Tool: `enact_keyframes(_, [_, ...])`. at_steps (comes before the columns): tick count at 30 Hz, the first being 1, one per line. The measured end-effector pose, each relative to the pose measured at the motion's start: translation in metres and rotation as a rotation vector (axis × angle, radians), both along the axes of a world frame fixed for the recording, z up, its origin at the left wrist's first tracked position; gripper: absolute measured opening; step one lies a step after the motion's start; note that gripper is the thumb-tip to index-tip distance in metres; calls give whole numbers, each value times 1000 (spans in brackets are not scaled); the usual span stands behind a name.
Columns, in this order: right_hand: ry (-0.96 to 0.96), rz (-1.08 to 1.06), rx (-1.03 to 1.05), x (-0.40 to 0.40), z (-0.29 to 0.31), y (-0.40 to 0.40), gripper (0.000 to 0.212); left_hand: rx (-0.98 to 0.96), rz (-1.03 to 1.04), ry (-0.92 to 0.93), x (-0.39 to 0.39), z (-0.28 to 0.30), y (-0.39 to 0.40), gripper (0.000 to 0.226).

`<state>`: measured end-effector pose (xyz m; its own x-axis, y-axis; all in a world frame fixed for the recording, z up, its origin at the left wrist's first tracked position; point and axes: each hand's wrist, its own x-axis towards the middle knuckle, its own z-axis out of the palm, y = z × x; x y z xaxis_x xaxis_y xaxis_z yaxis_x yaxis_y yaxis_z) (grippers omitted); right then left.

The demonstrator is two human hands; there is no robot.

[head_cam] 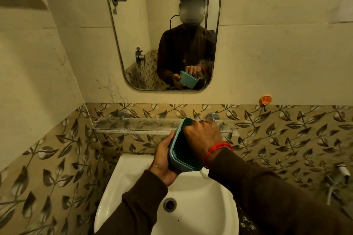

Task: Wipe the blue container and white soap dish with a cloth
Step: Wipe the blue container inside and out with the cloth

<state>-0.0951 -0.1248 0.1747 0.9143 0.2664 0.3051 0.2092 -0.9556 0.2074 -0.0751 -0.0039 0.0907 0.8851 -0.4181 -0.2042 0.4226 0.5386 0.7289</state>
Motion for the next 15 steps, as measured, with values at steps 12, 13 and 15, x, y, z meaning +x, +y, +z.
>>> enact_keyframes(12, [-131, 46, 235, 8, -13, 5, 26, -90, 30, 57, 0, -8, -5, 47])
enact_keyframes(13, [-117, 72, 294, 7, -10, 6, 26, -105, 25, 67, 1, -7, -4, 47])
enact_keyframes(15, [-9, 153, 396, 3, -4, 6, 27, -130, 15, 75, 3, -5, 0, 49])
